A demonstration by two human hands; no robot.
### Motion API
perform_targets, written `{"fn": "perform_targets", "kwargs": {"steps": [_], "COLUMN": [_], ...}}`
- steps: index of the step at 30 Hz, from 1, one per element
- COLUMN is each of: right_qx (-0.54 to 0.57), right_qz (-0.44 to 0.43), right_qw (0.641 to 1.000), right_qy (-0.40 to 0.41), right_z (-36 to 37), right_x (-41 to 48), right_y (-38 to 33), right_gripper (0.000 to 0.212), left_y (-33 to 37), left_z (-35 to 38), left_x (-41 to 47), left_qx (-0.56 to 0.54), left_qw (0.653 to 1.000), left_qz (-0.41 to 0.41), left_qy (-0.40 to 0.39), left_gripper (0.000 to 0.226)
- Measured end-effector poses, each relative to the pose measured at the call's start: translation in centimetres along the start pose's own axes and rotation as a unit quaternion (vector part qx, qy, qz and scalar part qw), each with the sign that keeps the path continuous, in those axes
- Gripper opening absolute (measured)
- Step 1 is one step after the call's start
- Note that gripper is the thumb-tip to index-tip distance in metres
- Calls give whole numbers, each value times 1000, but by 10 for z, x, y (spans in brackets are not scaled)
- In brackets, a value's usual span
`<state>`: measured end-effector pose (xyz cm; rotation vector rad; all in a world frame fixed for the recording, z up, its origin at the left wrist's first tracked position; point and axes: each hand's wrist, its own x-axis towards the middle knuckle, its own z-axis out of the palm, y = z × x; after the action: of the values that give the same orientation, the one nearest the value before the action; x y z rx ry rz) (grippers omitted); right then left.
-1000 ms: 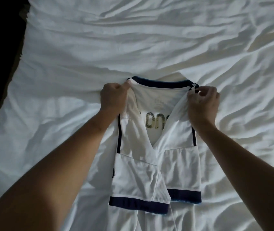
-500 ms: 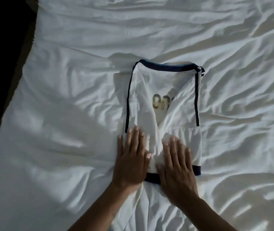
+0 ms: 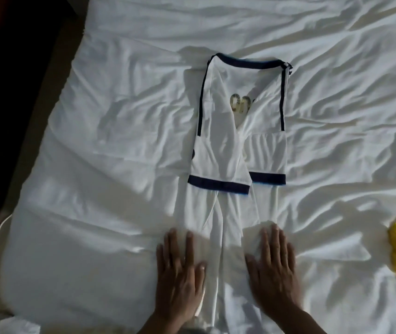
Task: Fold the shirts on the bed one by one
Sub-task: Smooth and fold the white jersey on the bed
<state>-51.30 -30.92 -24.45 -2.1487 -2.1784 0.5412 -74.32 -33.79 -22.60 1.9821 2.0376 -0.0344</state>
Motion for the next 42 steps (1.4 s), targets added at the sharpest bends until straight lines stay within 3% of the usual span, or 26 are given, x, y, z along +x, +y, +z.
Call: {"fn": "perform_targets", "kwargs": {"steps": [3, 5, 8, 10, 12, 15, 22, 24, 27, 30, 34, 37, 42], "right_qx": [17, 19, 18, 15, -9, -51, 43, 81, 169, 244, 316, 375, 401], "right_qz": [12, -17, -113, -193, -256, -293, -311, -287, -180, -109, -30, 40, 47], "right_qw": [999, 999, 993, 980, 963, 950, 947, 953, 967, 962, 948, 925, 909], "right_qy": [29, 27, -5, -47, -81, -92, -63, -55, -58, -58, 17, 51, 99], "right_z": [-11, -22, -32, -33, -31, -29, -40, -45, -57, -69, -89, -106, -131], "right_x": [-22, -35, -60, -76, -87, -91, -75, -65, -45, -17, 30, 72, 153], "right_y": [-1, 0, 4, 10, 18, 25, 29, 26, 16, 9, -1, -10, -16], "right_gripper": [73, 65, 58, 74, 92, 94, 58, 57, 52, 48, 39, 35, 30], "left_y": [-2, -6, -13, -22, -31, -37, -34, -34, -34, -34, -33, -25, -6], "left_z": [-9, -18, -23, -23, -17, -10, -25, -28, -34, -49, -85, -114, -151], "left_x": [-25, -39, -62, -70, -71, -68, -45, -37, -17, 15, 80, 134, 227], "left_qx": [-30, -46, -51, -34, 24, 70, 65, 36, -35, -134, -238, -288, -321], "left_qw": [999, 998, 991, 977, 965, 947, 935, 941, 956, 974, 967, 955, 943], "left_qz": [-39, -23, 118, 208, 257, 289, 345, 332, 285, 175, 68, 55, 56], "left_qy": [3, 20, 47, 14, -56, -118, -45, -53, -60, -60, -58, -52, -75], "left_gripper": [75, 73, 67, 75, 88, 98, 57, 48, 34, 31, 17, 14, 6]}}
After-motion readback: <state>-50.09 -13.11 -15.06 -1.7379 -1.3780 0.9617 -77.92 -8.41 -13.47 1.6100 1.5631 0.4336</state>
